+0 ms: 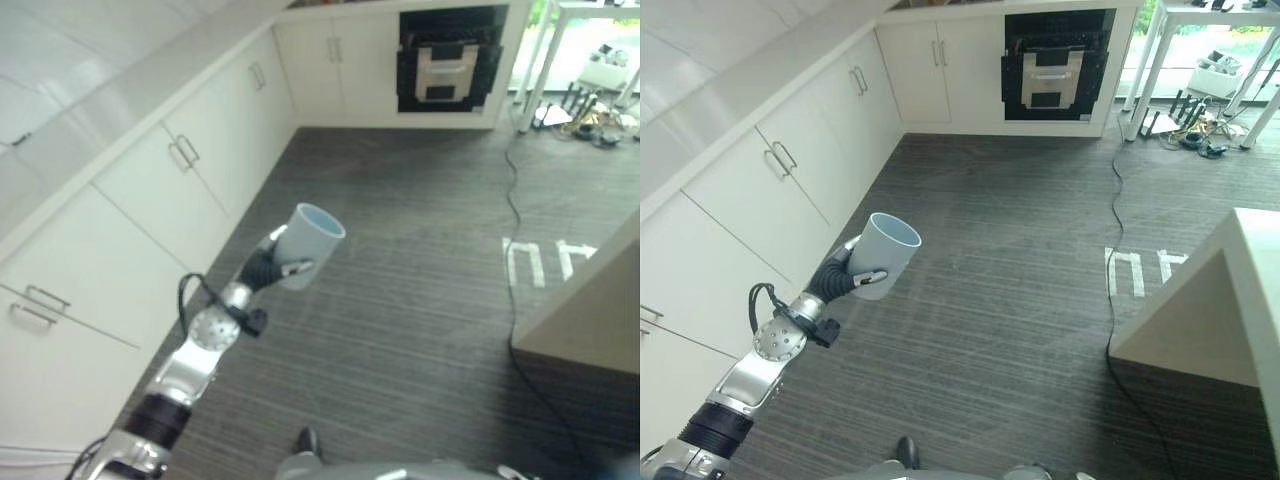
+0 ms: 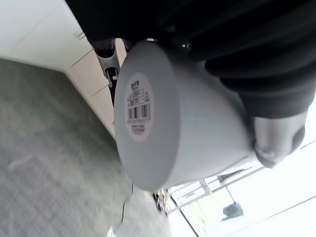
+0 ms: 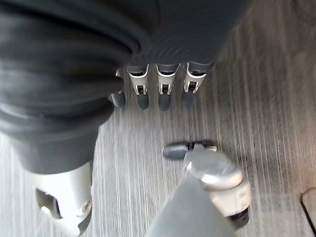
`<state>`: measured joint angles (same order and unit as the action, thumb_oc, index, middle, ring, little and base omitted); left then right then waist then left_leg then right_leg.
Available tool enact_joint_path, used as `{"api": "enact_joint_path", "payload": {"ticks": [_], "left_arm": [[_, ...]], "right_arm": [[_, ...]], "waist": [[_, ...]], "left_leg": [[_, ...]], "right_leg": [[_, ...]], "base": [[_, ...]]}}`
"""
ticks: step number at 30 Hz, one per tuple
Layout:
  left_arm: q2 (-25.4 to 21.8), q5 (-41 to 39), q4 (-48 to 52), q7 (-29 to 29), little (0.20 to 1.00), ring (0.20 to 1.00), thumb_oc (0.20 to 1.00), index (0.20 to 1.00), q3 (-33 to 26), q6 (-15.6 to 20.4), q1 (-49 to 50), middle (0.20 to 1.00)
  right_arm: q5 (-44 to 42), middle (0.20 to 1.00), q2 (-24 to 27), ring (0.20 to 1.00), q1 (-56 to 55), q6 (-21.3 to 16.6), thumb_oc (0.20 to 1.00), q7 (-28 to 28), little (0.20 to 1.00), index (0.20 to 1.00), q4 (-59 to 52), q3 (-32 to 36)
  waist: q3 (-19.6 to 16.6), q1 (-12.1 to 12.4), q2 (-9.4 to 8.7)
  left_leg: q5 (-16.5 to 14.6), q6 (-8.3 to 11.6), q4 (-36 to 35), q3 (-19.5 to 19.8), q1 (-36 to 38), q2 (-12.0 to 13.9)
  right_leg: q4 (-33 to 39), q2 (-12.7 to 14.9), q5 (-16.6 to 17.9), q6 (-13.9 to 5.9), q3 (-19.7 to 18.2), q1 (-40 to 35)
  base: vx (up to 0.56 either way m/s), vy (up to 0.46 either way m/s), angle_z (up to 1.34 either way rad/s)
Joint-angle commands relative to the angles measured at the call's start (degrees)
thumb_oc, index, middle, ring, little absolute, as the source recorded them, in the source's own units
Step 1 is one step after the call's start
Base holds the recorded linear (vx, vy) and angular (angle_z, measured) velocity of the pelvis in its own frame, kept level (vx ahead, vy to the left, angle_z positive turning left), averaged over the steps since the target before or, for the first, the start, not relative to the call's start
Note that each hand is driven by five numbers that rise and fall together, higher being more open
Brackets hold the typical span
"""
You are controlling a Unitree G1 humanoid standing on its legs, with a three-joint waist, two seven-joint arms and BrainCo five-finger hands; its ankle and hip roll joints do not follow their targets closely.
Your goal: Place the dishes in the dishwasher.
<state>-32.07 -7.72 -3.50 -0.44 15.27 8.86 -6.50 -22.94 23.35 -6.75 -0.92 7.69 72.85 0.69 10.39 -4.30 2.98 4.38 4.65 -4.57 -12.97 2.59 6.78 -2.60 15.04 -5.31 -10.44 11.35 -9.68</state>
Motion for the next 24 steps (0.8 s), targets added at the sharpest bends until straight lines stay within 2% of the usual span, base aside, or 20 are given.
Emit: {"api": "enact_joint_path", "payload": {"ticks": [1,2,3,4,5,6,8,9,11,12,13,14,18,20,21,22,23,24], "left_arm": [[-0.63,0.1,2.33,-0.83,0.2,0.2,0.2,0.2,-1.03,4.35,-6.08,0.2],[-0.6,0.56,1.86,-0.78,0.2,0.2,0.2,0.2,-0.4,4.29,-6.8,0.2],[-0.71,1.0,1.05,-0.28,0.2,0.2,0.2,0.2,0.76,3.97,-8.2,0.2],[-0.89,0.79,0.84,-0.24,0.2,0.2,0.2,0.2,0.93,4.0,-8.51,0.2],[-1.92,-0.41,0.32,-0.51,0.2,0.2,0.2,0.2,1.38,3.95,-9.71,0.2],[-2.83,-1.68,0.21,-1.6,0.2,0.2,0.2,0.2,1.31,3.48,-10.85,0.2],[-3.53,-2.63,0.21,-3.51,0.2,0.2,0.2,0.2,1.14,2.17,-12.26,0.2],[-3.51,-2.63,0.35,-4.53,0.2,0.2,0.2,0.2,0.89,1.15,-12.68,0.2],[-3.28,-2.32,0.23,-5.33,0.2,0.2,0.2,0.2,0.73,1.17,-12.53,0.2],[-3.28,-2.37,0.18,-5.66,0.2,0.2,0.2,0.2,0.62,1.42,-12.36,0.2],[-3.8,-2.55,0.43,-7.39,0.2,0.2,0.2,0.2,0.2,2.5,-11.86,0.2],[-4.08,-2.61,0.48,-7.73,0.2,0.2,0.2,0.2,0.1,2.78,-11.63,0.2],[-4.54,-2.32,1.5,-7.42,0.2,0.2,0.2,0.2,0.1,2.23,-10.67,0.2],[-3.68,-1.7,4.16,-6.84,0.2,0.2,0.2,0.2,0.15,-0.45,-9.21,0.2],[-3.54,-1.48,4.45,-6.85,0.2,0.2,0.2,0.2,0.01,-0.84,-9.02,0.2],[-3.36,-1.75,4.53,-6.43,0.2,0.2,0.2,0.2,-0.06,-0.99,-8.85,0.2],[-3.41,-2.14,4.53,-6.27,0.2,0.2,0.2,0.2,-0.14,-0.91,-8.77,0.2],[-3.53,-2.73,4.66,-6.26,0.2,0.2,0.2,0.2,-0.6,-0.76,-8.5,0.2]], "right_arm": [[-3.57,1.0,-3.72,1.0,1.16,-1.23,1.0,-1.05,1.0,1.0,-0.25,-0.03],[-3.66,1.0,-4.2,1.0,0.65,-1.5,1.0,-1.06,1.0,1.0,-0.79,0.09],[-4.26,1.0,-4.99,1.0,0.2,-2.94,1.0,0.43,1.0,1.0,-1.95,-0.25],[-3.94,1.0,-5.09,1.0,0.21,-3.27,1.0,0.91,1.0,1.0,-2.43,-0.4],[-3.5,1.0,-5.4,1.0,0.18,-4.5,1.0,1.55,1.0,1.0,-3.95,-1.47],[-3.67,1.0,-5.28,1.0,0.2,-5.03,1.0,2.17,1.0,1.0,-4.69,-2.52],[-4.48,1.0,-5.02,1.0,0.5,-3.95,1.0,2.46,1.0,1.0,-5.31,-3.86],[-5.2,1.0,-4.73,1.0,0.66,-2.83,1.0,2.36,1.0,1.0,-5.03,-4.37],[-5.62,1.0,-4.69,1.0,0.81,-1.76,1.0,2.29,1.0,1.0,-4.53,-4.42],[-5.55,1.0,-4.7,1.0,0.81,-1.48,1.0,2.14,1.0,1.0,-4.32,-4.38],[-4.94,1.0,-4.73,1.0,0.1,-0.43,1.0,2.11,1.0,1.0,-3.27,-2.92],[-4.6,1.0,-4.89,1.0,-0.35,-0.25,1.0,2.29,1.0,1.0,-2.78,-2.31],[-4.36,1.0,-5.62,1.0,-1.46,-1.18,1.0,3.65,1.0,1.0,-0.96,-1.24],[-6.56,1.0,-4.56,1.0,0.12,-1.76,1.0,4.26,1.0,1.0,-1.77,-1.74],[-6.64,1.0,-4.14,1.0,0.53,-1.95,1.0,4.51,1.0,1.0,-1.97,-1.83],[-7.01,1.0,-3.31,1.0,1.27,-2.53,1.0,4.96,1.0,1.0,-2.33,-2.18],[-7.23,1.0,-2.96,1.0,1.64,-2.51,1.0,5.15,1.0,1.0,-2.51,-2.35],[-7.17,1.0,-2.38,1.0,2.03,-2.59,1.0,5.53,1.0,1.0,-2.81,-2.35]], "waist": [[-1.59,-0.81,2.38],[-1.32,-1.12,2.34],[-0.9,-1.43,2.89],[-0.97,-1.39,3.17],[-0.31,-2.07,2.87],[0.01,-2.61,2.3],[0.35,-3.22,1.61],[0.23,-3.49,0.82],[0.25,-4.24,-0.05],[0.3,-4.54,-0.16],[0.55,-5.79,-0.28],[0.6,-6.02,-0.14],[-0.23,-5.77,-0.25],[-2.41,-5.68,-0.1],[-2.7,-5.52,0.02],[-3.06,-5.27,0.44],[-3.42,-5.11,0.33],[-3.56,-4.87,0.21]], "left_leg": [[-6.42,-3.64,4.57,0.82,-0.48,-2.4],[-6.56,-4.53,4.3,0.46,0.14,-3.28],[-6.87,-5.91,3.36,-0.26,1.37,-3.99],[-6.9,-6.02,3.14,-0.59,1.33,-3.85],[-7.34,-6.27,2.76,-1.14,2.01,-4.3],[-8.04,-6.48,2.9,-1.06,2.37,-5.14],[-9.18,-6.38,2.92,-0.46,3.4,-6.17],[-10.08,-6.11,2.85,0.03,4.16,-7.04],[-12.03,-6.39,2.49,0.76,5.89,-8.57],[-12.86,-6.61,2.32,1.02,6.62,-9.05],[-15.94,-7.58,2.43,2.58,8.84,-10.25],[-16.44,-7.69,2.68,2.65,9.28,-10.22],[-17.52,-7.54,5.35,1.32,9.3,-9.91],[-19.02,-6.29,13.74,0.89,8.88,-9.06],[-18.05,-5.49,17.03,0.96,8.21,-8.68],[-14.76,-3.65,22.38,1.37,7.04,-7.76],[-12.31,-2.77,24.82,1.54,6.04,-7.42],[-9.4,-1.6,30.28,1.82,4.05,-6.61]], "right_leg": [[-16.09,-5.64,-8.71,2.49,2.9,5.39],[-22.19,-4.58,-8.24,1.64,3.03,7.64],[-33.26,-3.51,-4.73,0.38,2.73,13.56],[-34.1,-4.18,-3.85,0.38,2.59,14.8],[-33.87,-6.39,-3.12,0.1,2.84,16.41],[-30.99,-8.14,-2.35,0.26,3.17,17.17],[-23.69,-9.37,-1.44,1.08,3.85,16.85],[-15.38,-9.33,-0.44,1.46,3.76,16.56],[-7.93,-8.47,4.11,0.1,2.67,17.68],[-6.52,-8.14,5.81,-0.57,2.04,18.44],[-3.31,-6.79,11.16,-2.69,-2.02,21.74],[-3.36,-6.48,11.75,-3.0,-2.58,22.15],[-4.49,-6.19,9.99,-2.23,-0.42,20.48],[-7.67,-9.65,4.13,2.22,-0.3,17.73],[-7.53,-10.45,3.32,3.23,-0.19,16.8],[-7.3,-11.87,1.89,4.89,-0.2,15.18],[-6.91,-12.16,1.62,5.62,-0.31,14.73],[-6.49,-12.62,0.93,6.67,-0.42,13.61]], "base": [[0.33,0.34,-0.05],[0.26,0.292,0.19],[0.23,0.252,0.36],[0.27,0.187,0.18],[0.27,0.03,0.11],[0.36,-0.016,-0.06],[0.36,-0.102,-0.15],[0.38,-0.168,0.13],[0.36,-0.155,0.39],[0.5,-0.229,0.35],[0.48,-0.255,0.42],[0.49,-0.303,0.58],[0.35,-0.345,0.46],[0.57,-0.556,0.12],[0.45,-0.447,-0.23],[0.26,-0.281,-0.47],[0.25,-0.288,-0.64],[0.21,-0.258,-0.59]]}}
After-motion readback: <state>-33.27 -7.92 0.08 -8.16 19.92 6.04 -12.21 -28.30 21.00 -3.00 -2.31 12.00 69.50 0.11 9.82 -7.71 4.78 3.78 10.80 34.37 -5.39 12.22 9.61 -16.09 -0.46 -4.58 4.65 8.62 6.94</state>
